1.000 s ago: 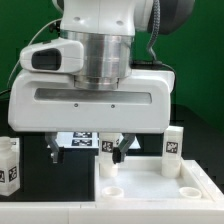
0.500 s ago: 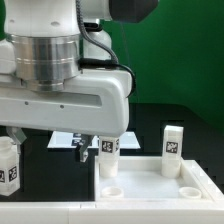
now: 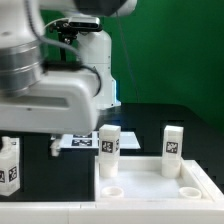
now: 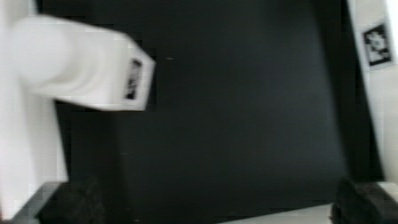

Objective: Assemble square table

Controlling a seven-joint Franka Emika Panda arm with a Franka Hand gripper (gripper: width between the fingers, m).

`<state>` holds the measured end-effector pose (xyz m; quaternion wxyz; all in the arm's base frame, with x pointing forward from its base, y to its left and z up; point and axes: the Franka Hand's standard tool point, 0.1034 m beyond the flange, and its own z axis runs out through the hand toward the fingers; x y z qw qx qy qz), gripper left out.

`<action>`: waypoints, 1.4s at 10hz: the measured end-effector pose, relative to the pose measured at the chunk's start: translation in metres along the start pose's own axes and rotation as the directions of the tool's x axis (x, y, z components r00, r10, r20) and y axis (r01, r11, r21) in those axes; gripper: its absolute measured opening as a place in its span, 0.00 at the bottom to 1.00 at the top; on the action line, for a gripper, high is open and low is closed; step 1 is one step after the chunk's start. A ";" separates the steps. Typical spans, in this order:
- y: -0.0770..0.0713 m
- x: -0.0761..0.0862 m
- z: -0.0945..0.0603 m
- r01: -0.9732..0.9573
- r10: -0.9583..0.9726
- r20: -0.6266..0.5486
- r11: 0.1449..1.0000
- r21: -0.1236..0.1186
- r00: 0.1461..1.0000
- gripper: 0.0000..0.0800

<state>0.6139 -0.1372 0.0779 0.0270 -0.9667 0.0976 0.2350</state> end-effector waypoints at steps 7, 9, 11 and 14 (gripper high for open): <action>0.012 -0.015 0.027 0.024 -0.026 0.220 1.000 0.010 0.975 0.81; 0.012 -0.014 0.029 0.021 -0.023 0.222 1.000 0.010 0.975 0.81; 0.012 -0.014 0.029 0.025 -0.026 0.218 1.000 0.010 0.976 0.81; 0.034 -0.013 0.042 0.036 -0.037 0.231 0.999 0.010 0.972 0.81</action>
Offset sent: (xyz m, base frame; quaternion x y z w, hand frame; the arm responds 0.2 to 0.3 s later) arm 0.0038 -0.0275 -0.0144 0.0479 -0.0888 -0.0477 0.9938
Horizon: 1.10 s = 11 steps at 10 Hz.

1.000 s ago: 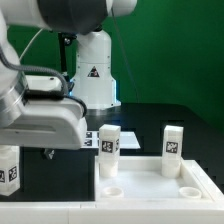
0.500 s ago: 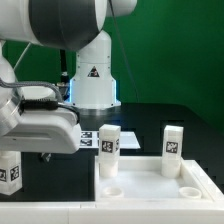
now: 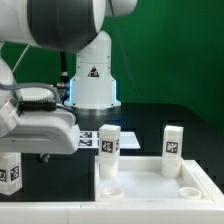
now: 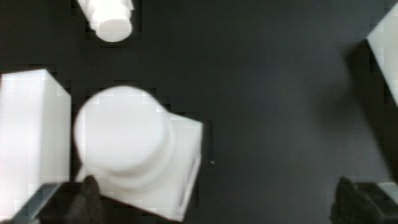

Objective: Assemble square table

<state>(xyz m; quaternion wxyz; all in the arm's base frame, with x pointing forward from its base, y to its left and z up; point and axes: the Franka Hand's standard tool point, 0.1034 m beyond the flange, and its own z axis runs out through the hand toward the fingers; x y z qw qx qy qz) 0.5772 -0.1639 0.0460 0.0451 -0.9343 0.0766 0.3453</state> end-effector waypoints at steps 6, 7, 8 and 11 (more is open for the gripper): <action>-0.017 -0.009 0.010 -0.004 0.002 -0.056 1.000 -0.023 0.998 0.81; -0.012 -0.012 0.010 -0.010 0.010 -0.037 1.000 -0.014 0.999 0.81; -0.007 -0.013 0.011 -0.018 0.018 -0.036 1.000 -0.008 0.999 0.81; -0.004 -0.011 0.019 -0.056 0.055 -0.020 0.998 -0.005 0.998 0.81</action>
Offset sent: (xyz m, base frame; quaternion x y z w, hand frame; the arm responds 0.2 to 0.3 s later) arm 0.0000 0.0000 0.0000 0.0000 0.0000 0.0000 1.0000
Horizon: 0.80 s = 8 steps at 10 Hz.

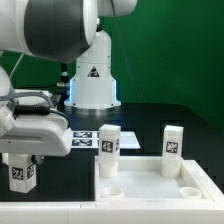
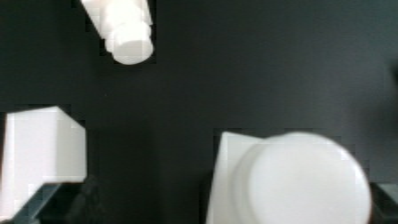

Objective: Assemble square table

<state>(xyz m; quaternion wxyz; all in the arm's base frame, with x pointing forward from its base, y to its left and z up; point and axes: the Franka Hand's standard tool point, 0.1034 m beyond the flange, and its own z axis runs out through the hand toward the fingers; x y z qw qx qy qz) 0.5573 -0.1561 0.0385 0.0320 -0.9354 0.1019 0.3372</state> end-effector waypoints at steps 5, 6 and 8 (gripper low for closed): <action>0.000 0.001 0.000 0.004 -0.004 -0.005 1.000 -0.001 1.000 0.36; 0.000 0.003 -0.002 0.004 -0.004 -0.020 1.000 -0.003 1.000 0.36; -0.010 0.002 -0.020 0.036 -0.038 -0.114 0.999 -0.016 0.993 0.36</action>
Offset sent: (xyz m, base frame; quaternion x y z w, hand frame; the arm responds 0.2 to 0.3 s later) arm 0.0000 0.0000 0.0000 0.0000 0.0000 0.0000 1.0000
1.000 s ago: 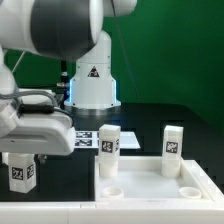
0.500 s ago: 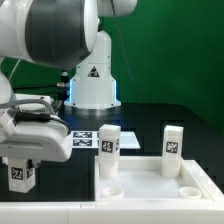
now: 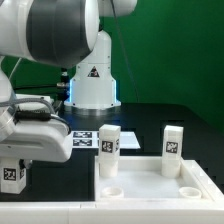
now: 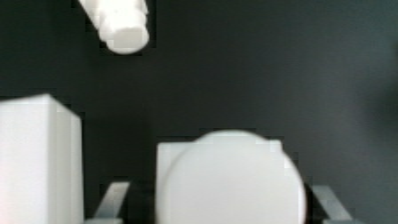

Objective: Assemble square table

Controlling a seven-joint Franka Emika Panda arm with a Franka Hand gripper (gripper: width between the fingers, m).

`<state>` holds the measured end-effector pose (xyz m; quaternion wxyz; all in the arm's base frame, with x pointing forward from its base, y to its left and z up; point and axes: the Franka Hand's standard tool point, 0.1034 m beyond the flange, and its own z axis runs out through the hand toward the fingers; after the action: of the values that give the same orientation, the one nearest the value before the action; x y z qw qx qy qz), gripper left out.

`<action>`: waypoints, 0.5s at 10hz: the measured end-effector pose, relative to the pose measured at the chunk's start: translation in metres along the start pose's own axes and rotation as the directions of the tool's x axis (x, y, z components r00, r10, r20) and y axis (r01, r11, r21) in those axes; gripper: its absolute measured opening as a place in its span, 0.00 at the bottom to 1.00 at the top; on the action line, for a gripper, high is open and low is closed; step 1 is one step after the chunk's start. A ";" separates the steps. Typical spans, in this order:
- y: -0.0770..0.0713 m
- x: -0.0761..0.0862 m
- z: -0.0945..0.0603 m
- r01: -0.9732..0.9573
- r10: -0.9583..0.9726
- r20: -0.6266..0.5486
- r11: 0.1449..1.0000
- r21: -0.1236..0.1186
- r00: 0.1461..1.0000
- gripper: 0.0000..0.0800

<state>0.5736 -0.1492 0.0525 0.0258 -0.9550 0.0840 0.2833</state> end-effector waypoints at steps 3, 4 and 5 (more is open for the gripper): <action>-0.009 -0.029 -0.010 0.035 -0.035 -0.315 0.999 -0.006 0.948 0.36; -0.005 -0.022 -0.011 0.028 -0.033 -0.383 0.999 -0.020 0.923 0.36; -0.004 -0.018 -0.014 0.024 -0.037 -0.449 0.999 -0.035 0.893 0.36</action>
Offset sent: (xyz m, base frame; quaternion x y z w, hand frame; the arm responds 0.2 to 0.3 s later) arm 0.0000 0.0000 0.0000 0.0000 0.1938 0.0000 0.9810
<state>0.5668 -0.1439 0.0739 -0.0035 -0.9961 0.0688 0.0558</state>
